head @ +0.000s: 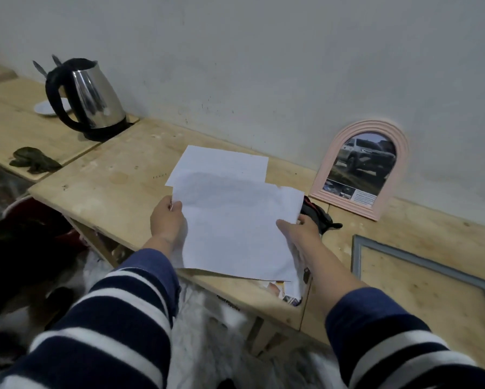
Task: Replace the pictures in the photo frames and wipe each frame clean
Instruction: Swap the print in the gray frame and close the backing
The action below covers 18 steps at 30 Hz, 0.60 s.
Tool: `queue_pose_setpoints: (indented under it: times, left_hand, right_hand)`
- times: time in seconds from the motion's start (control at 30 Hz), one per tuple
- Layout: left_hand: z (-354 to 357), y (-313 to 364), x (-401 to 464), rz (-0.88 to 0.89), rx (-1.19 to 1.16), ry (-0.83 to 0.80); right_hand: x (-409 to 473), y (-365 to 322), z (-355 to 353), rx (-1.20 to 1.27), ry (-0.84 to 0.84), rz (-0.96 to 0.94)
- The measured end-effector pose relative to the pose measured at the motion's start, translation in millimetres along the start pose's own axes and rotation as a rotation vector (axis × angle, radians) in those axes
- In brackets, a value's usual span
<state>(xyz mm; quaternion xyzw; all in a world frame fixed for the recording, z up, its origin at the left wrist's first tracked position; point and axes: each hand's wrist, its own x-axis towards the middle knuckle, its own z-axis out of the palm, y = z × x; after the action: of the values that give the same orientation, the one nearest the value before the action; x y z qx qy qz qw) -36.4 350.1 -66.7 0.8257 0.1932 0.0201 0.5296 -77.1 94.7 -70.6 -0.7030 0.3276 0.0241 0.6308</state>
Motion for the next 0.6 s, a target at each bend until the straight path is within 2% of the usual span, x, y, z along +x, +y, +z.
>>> queue_pose_setpoints:
  times: [0.13, 0.23, 0.43, 0.6]
  left_hand:
    - [33, 21, -16, -0.011, -0.037, -0.069]
    - [67, 37, -39, 0.024, -0.020, -0.123]
    - [137, 61, -105, 0.079, -0.056, -0.241]
    - [196, 73, -162, 0.064, -0.038, -0.377]
  right_hand:
    - [-3, 3, -60, 0.012, 0.046, -0.011]
    - [-6, 14, -116, 0.152, 0.028, 0.028]
    - [-28, 52, -223, 0.205, 0.031, 0.111]
    - [-43, 78, -301, 0.271, 0.208, 0.132]
